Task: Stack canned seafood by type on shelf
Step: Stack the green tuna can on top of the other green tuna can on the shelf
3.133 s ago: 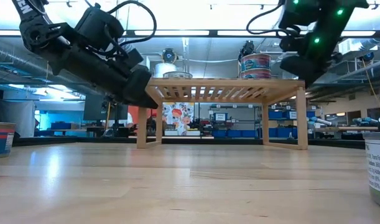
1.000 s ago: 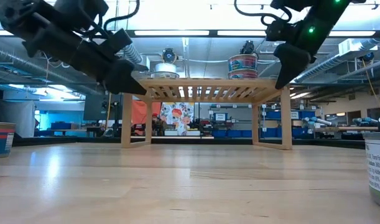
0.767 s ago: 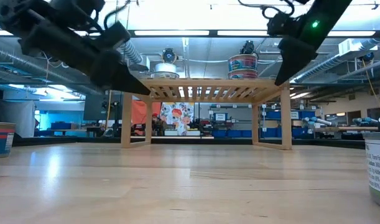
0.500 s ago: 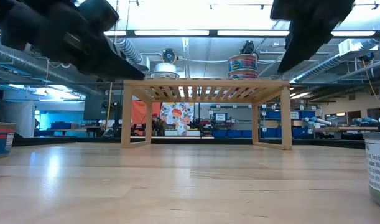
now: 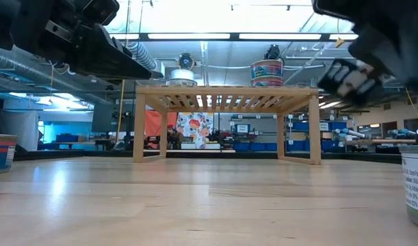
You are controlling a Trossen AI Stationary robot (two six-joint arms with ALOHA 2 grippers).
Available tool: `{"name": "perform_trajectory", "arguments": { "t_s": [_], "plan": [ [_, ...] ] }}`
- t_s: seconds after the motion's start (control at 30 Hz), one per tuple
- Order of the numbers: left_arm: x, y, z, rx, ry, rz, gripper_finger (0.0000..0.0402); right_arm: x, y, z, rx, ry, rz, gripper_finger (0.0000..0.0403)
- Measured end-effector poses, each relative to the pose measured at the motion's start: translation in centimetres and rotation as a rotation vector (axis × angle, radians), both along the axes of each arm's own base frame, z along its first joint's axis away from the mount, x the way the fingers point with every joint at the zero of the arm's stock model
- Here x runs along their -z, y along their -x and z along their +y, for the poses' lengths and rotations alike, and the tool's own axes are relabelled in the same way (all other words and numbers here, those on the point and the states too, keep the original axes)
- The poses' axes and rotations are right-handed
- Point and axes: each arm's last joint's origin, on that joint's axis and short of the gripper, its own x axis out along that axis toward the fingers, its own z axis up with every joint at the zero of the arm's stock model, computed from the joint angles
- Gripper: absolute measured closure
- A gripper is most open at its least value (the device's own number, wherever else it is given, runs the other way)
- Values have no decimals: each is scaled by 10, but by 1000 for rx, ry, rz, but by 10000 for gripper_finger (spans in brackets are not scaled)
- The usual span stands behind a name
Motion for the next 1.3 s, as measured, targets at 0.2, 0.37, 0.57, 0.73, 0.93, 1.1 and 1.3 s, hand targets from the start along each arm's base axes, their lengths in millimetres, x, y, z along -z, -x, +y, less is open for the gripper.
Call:
{"name": "perform_trajectory", "arguments": {
  "t_s": [0.2,0.37,0.57,0.73,0.93,1.1,1.3],
  "plan": [
    [0,0,0,-1,1,-1,395,29,-13,8,-52,-68,34,398],
    [0,0,0,-3,4,-2,395,41,-21,0,-17,-68,68,396],
    [0,0,0,-13,7,-6,395,38,-29,-17,92,23,10,396],
    [-1,0,0,-25,30,-12,395,36,-38,-31,169,131,-53,396],
    [-1,-1,0,-26,35,-18,393,36,-47,-54,251,236,-97,395],
    [-4,-1,0,-26,48,-40,391,36,-52,-74,324,320,-120,395],
    [-5,-3,0,-45,91,-68,391,36,-57,-94,379,384,-134,395]
  ]
}}
